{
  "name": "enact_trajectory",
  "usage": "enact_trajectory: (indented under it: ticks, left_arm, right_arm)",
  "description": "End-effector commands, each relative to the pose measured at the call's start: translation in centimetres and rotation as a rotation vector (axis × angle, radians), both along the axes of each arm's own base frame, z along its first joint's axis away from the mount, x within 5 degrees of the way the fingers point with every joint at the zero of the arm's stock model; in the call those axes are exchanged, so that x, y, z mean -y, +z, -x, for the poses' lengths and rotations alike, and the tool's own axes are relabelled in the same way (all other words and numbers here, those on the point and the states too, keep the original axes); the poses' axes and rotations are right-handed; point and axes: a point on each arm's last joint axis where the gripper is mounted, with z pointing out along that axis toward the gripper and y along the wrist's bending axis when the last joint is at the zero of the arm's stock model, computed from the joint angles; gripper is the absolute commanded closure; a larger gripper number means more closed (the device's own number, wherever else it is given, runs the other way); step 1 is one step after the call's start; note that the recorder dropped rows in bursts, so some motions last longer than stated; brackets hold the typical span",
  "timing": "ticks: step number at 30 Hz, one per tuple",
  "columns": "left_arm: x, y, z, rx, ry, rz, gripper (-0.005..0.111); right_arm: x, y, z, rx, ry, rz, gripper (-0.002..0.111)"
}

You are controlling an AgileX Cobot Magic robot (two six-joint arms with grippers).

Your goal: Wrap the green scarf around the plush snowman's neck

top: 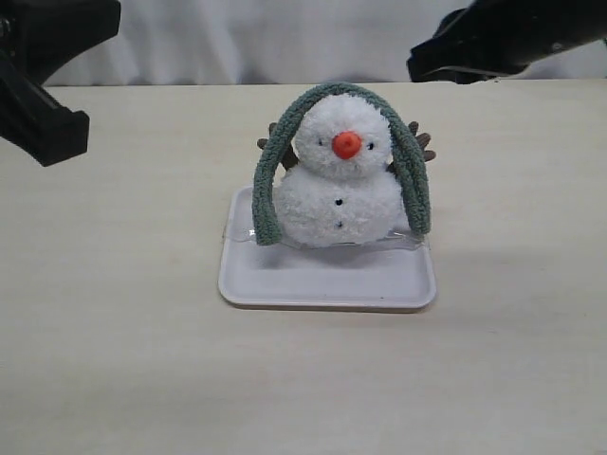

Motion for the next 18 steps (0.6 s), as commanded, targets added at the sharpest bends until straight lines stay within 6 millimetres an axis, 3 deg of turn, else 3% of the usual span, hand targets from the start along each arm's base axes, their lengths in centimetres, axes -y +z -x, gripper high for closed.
enact_trajectory:
  ticks: [1,10,18]
  left_arm:
    - [-0.1,0.1,0.0,-0.003,0.006,0.021,0.107]
    - [-0.1,-0.2,0.1,-0.032,0.005,-0.001,0.107]
    - [-0.2,-0.8,0.3,-0.091,0.003,-0.046,0.107]
  right_arm:
    - [-2.3,-1.6,-3.0,0.013,0.045,0.036,0.066]
    - [-3.1,-4.2,-7.3,-0.022,0.022,0.106,0.072]
    - [-3.9,-5.4,-8.9,-0.104,0.084,0.132,0.071]
